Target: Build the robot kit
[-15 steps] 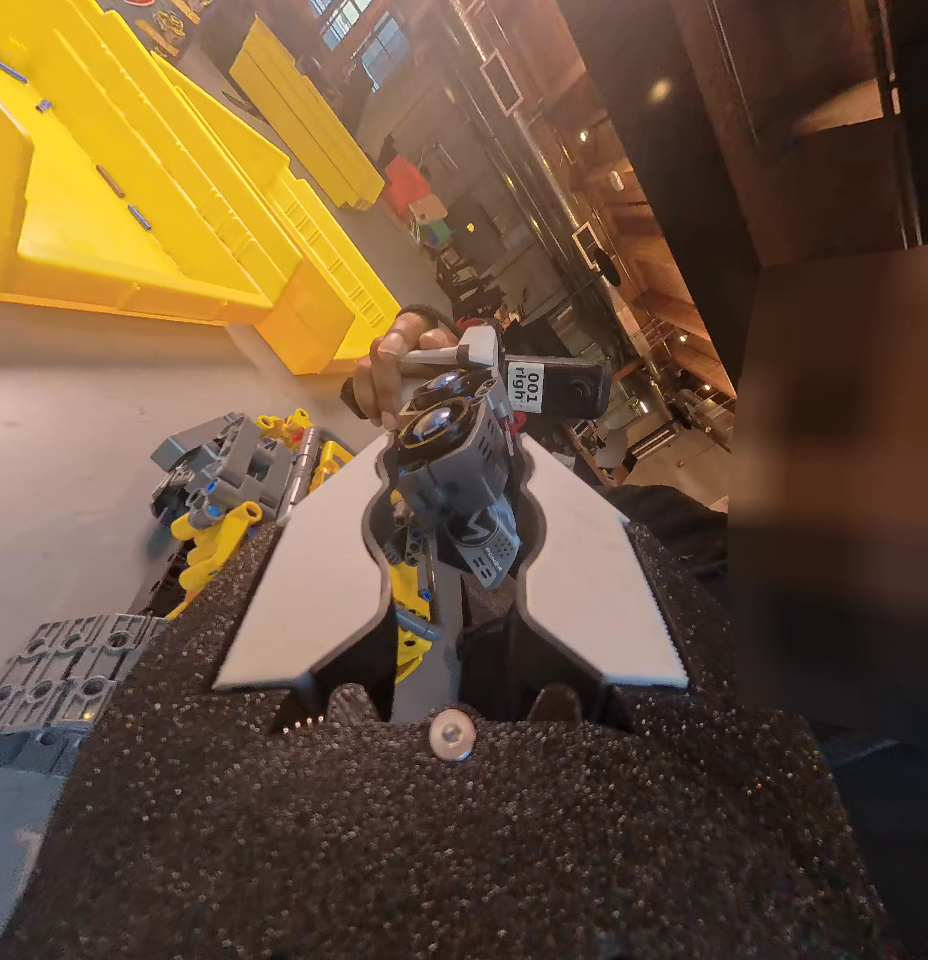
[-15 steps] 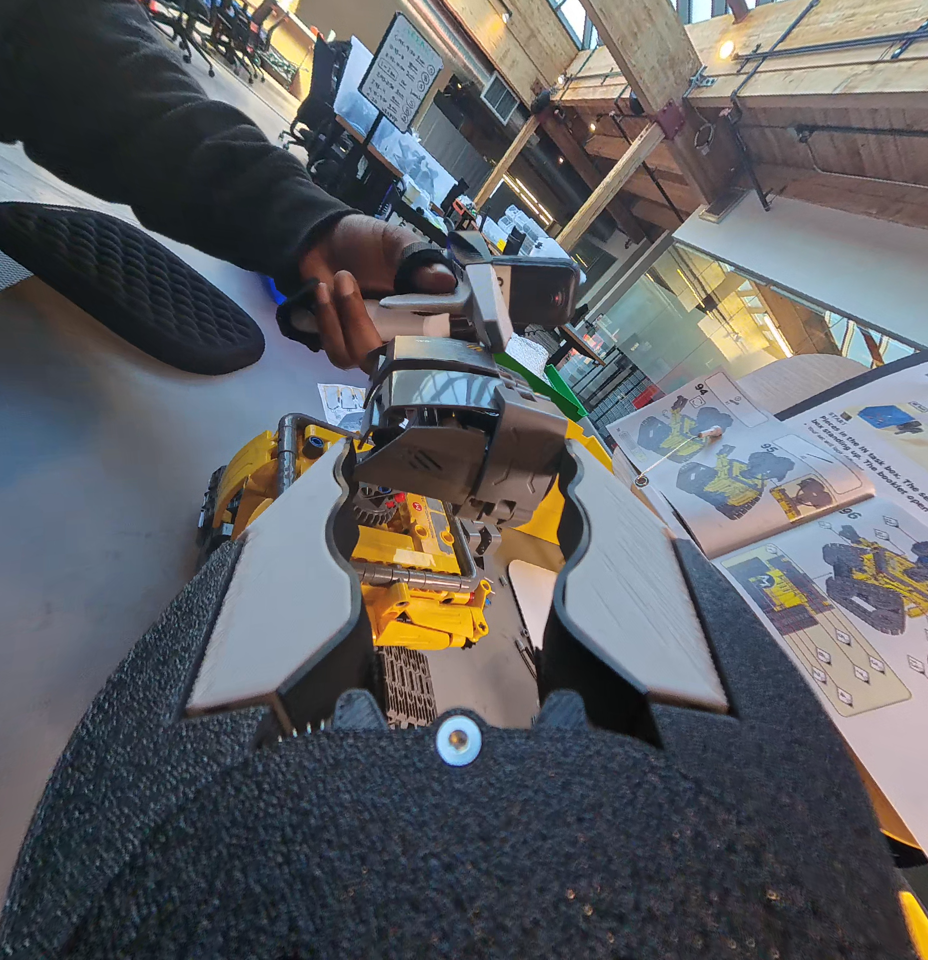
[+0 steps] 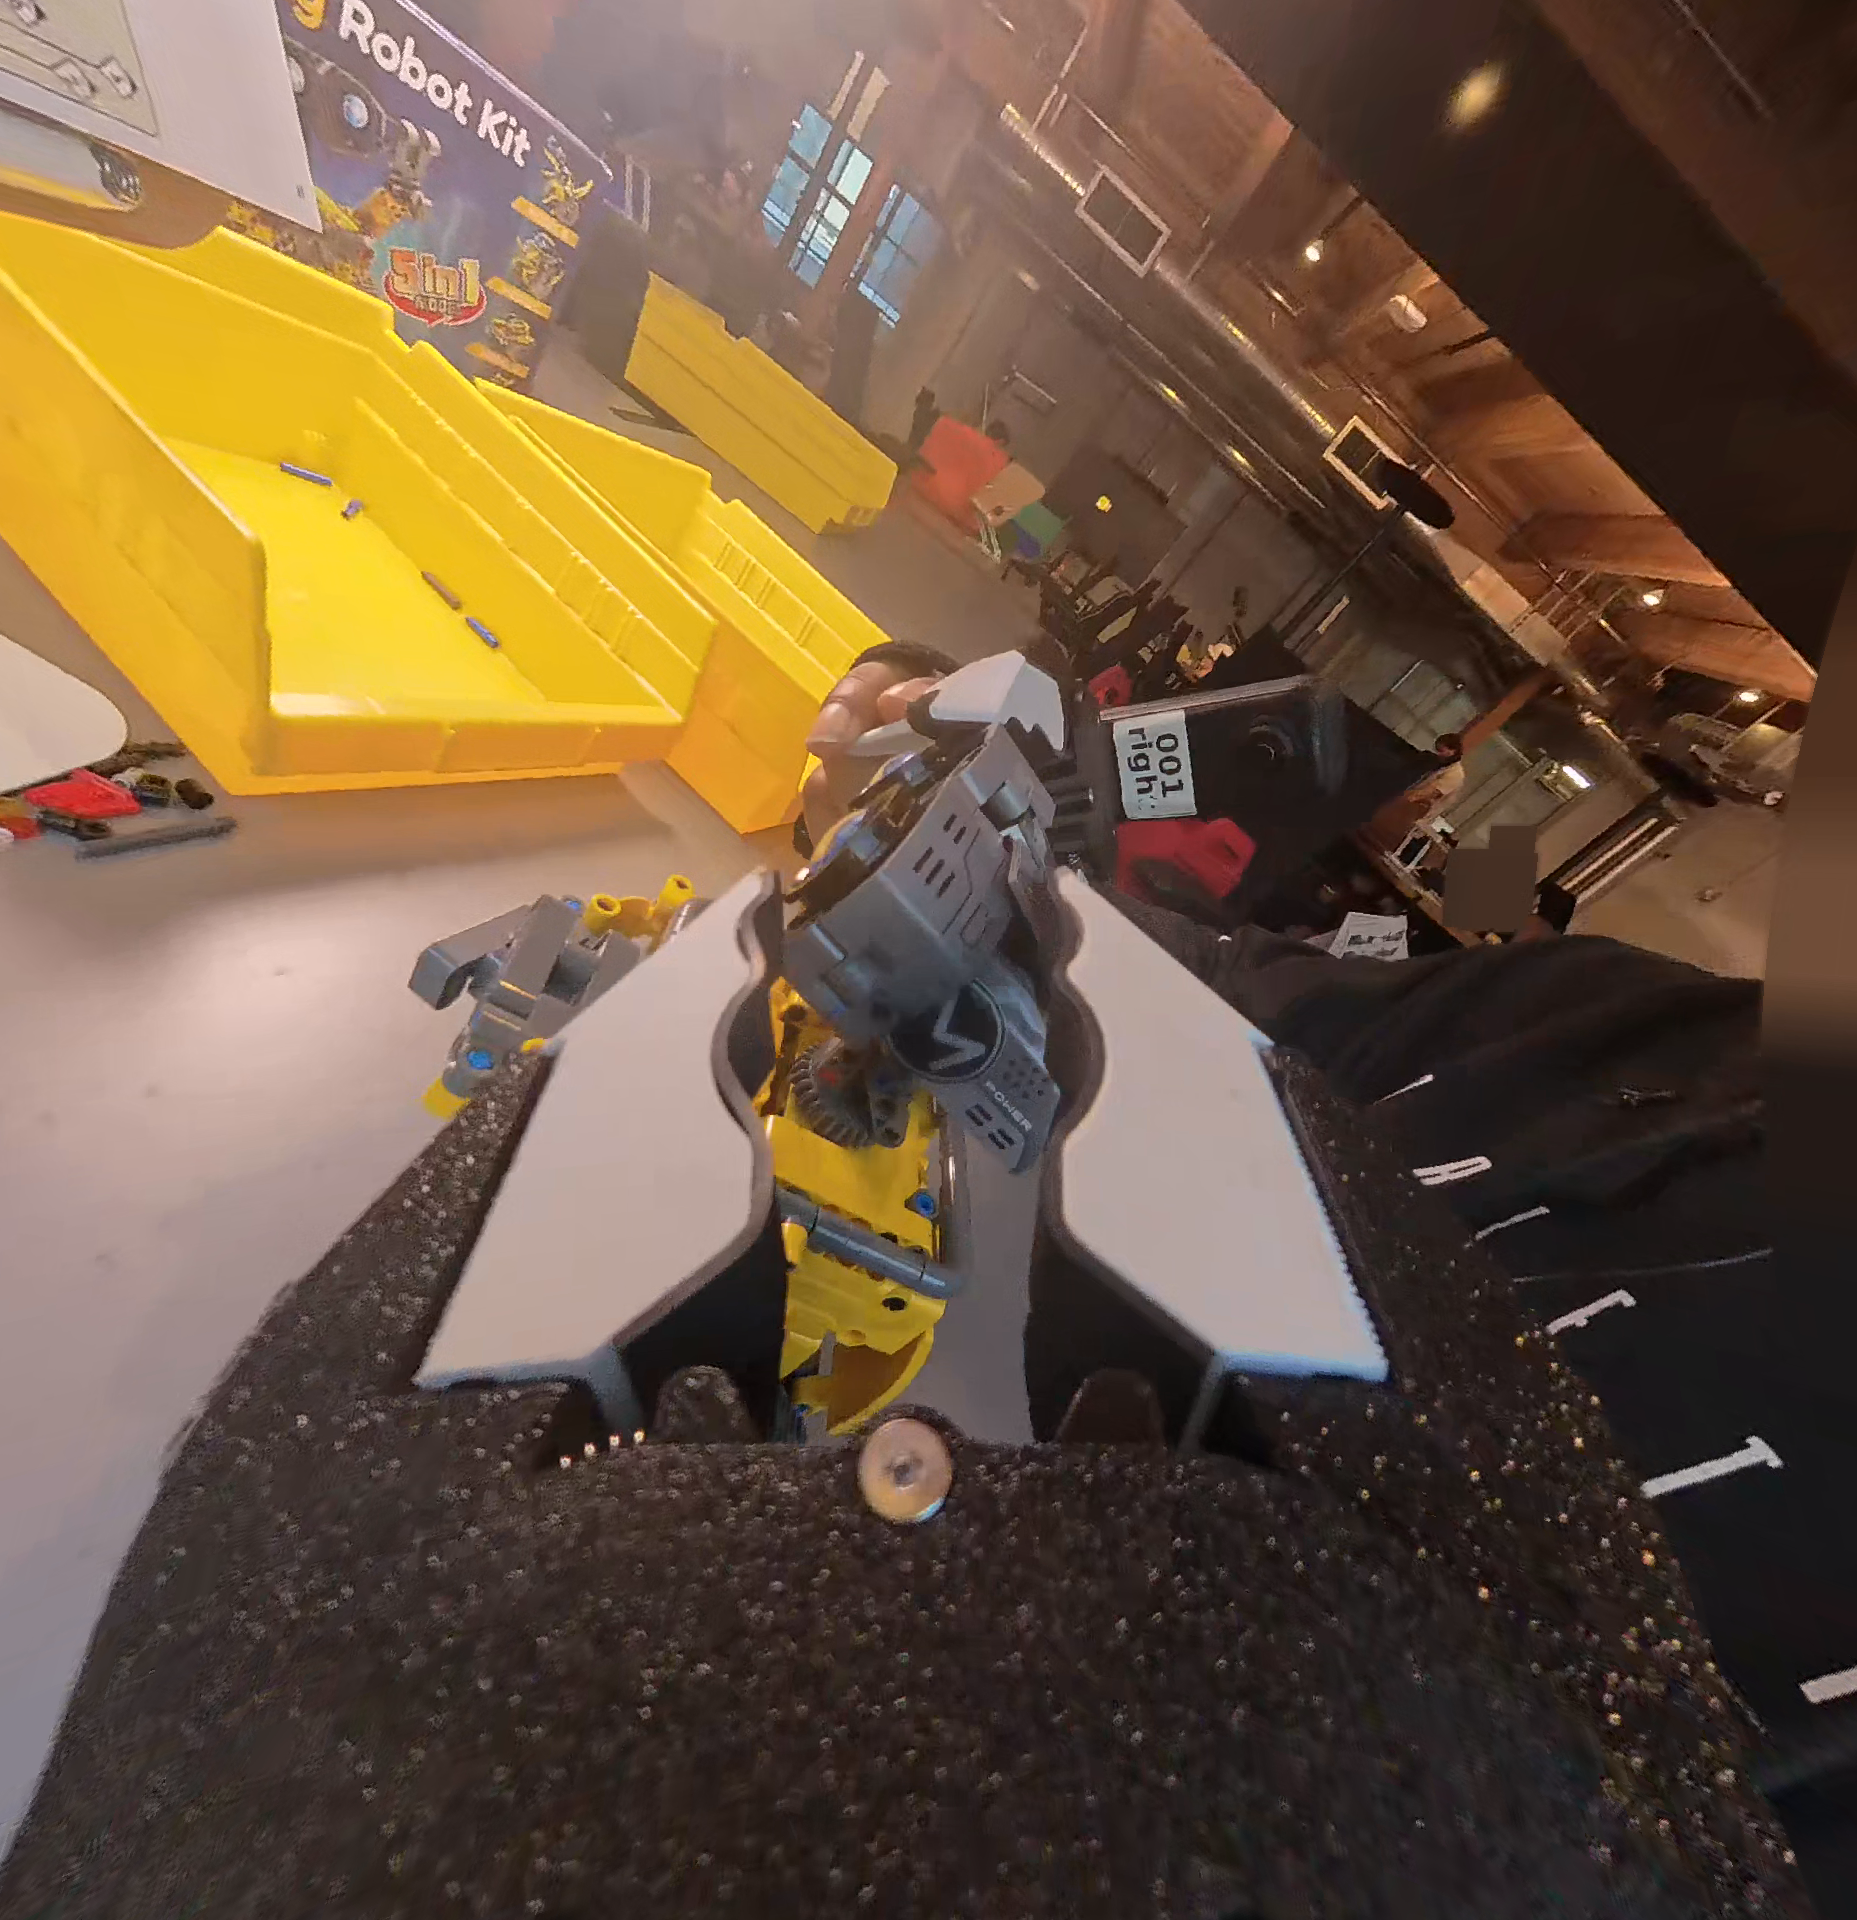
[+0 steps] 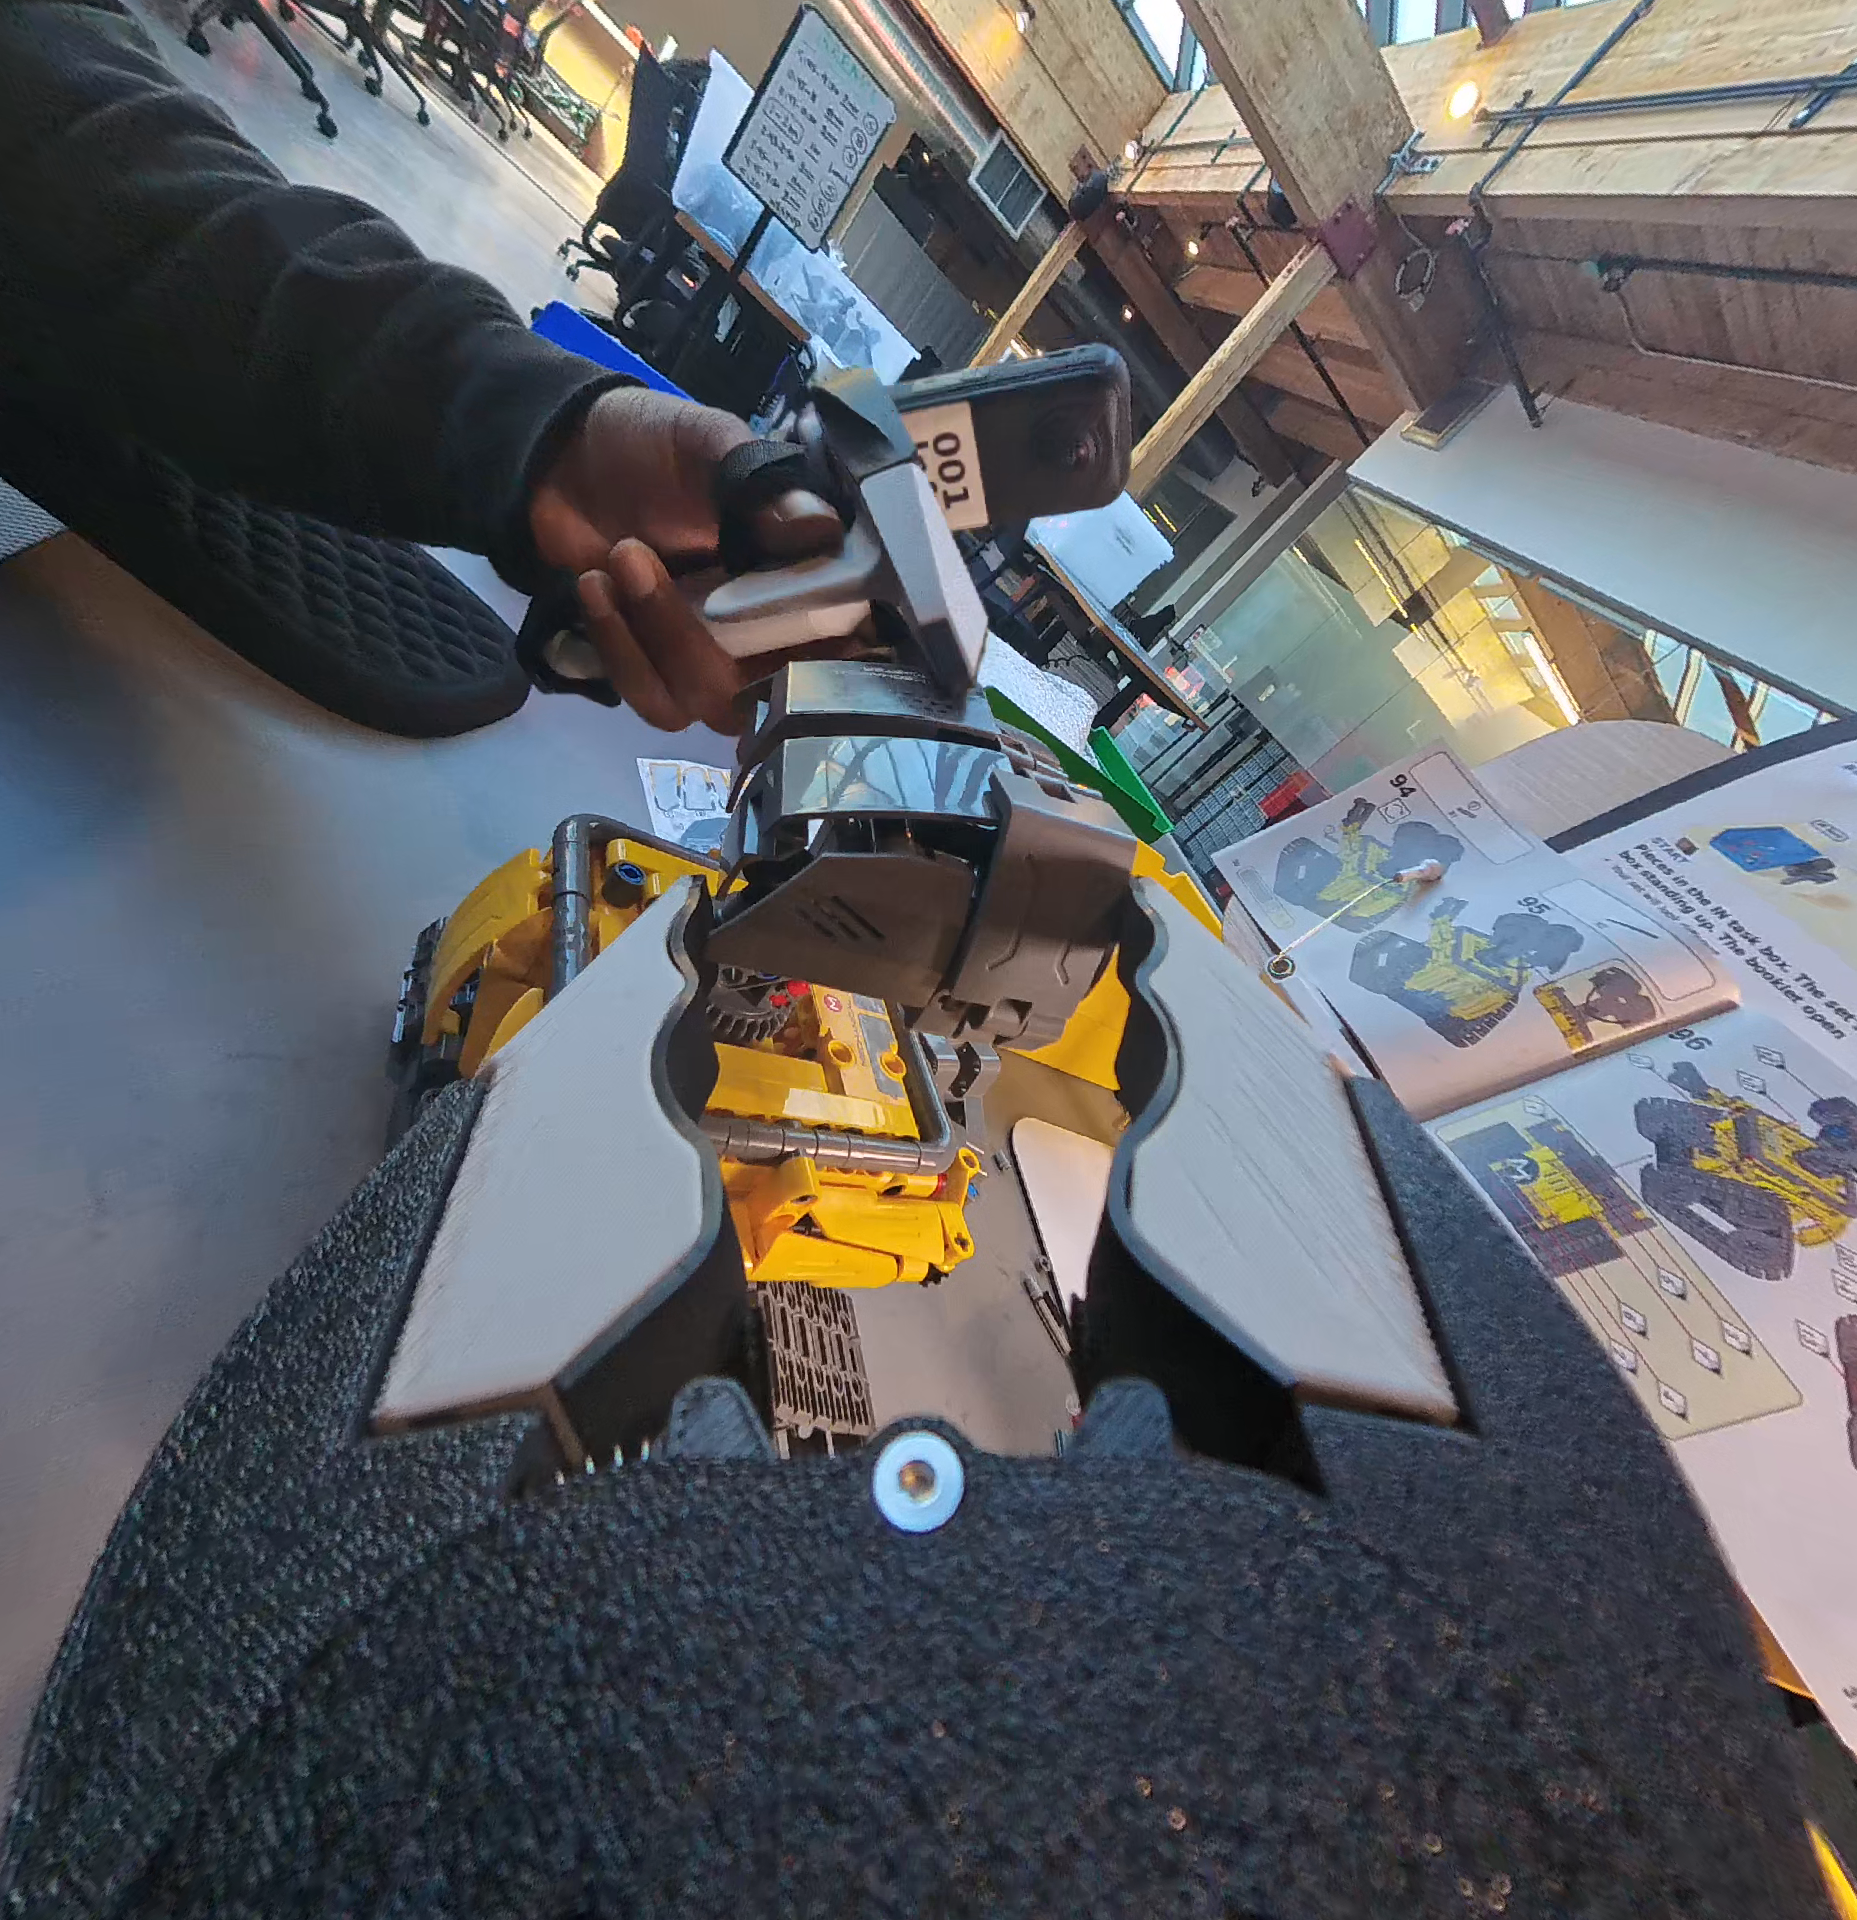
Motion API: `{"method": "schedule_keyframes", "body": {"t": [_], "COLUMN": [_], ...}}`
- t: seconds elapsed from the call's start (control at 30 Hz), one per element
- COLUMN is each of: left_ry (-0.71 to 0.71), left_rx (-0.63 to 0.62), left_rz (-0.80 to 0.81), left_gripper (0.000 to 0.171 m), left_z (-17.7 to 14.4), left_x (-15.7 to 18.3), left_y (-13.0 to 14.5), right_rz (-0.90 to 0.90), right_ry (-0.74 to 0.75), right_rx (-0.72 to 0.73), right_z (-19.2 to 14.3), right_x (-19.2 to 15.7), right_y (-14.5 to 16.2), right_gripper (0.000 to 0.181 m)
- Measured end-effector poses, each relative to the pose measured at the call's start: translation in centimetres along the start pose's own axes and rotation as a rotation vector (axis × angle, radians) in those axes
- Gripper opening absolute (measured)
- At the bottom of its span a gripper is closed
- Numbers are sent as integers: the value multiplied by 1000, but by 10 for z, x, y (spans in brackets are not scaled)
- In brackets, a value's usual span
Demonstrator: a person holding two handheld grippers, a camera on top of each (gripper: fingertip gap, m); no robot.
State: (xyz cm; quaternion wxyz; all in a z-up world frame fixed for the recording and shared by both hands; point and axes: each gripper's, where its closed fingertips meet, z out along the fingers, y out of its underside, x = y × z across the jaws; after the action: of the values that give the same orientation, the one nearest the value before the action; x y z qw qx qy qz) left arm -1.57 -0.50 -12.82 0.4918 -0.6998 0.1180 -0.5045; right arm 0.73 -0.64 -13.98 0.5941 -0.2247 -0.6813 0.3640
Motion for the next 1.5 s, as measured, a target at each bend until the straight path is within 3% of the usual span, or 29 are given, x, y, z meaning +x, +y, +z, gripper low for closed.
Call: {"method": "schedule_keyframes", "body": {"t": [0.2, 0.27, 0.3, 0.33, 0.4, 0.53, 0.7, 0.8, 1.1, 1.4, 1.5], "left_ry": [87, 61, 38, 11, -22, -174, -107, -96, 24, 102, 172], "left_rx": [88, 109, 106, 96, 74, -60, -72, -70, 22, 117, 239], "left_rz": [-202, -144, -77, -6, 101, 252, 267, 198, -223, -342, -367], "left_gripper": [35, 36, 46, 66, 83, 77, 68, 67, 52, 47, 31], "left_z": [-7, -8, -8, -6, -2, 6, 6, 7, 4, -1, -14], "left_x": [-3, -2, 2, 6, 14, -3, 0, 0, -4, -2, -4], "left_y": [-5, -6, -5, -4, -3, 14, 19, 17, 5, -1, -9], "right_rz": [-8, -7, -4, 0, 6, -3, -27, -25, -43, -51, -53], "right_ry": [-5, -2, -2, -2, -1, -1, 2, 3, 10, 12, 12], "right_rx": [-4, -7, -7, -5, -3, -2, -13, -14, -13, -20, -36], "right_z": [0, 0, 0, 0, 1, 1, 1, 1, 1, 1, 1], "right_x": [-2, -1, -1, -1, -1, -2, -3, -2, -3, -4, -4], "right_y": [-1, 0, 0, 1, 1, -1, -2, -2, -3, -2, 1], "right_gripper": [78, 78, 78, 78, 78, 78, 78, 78, 77, 77, 77]}}
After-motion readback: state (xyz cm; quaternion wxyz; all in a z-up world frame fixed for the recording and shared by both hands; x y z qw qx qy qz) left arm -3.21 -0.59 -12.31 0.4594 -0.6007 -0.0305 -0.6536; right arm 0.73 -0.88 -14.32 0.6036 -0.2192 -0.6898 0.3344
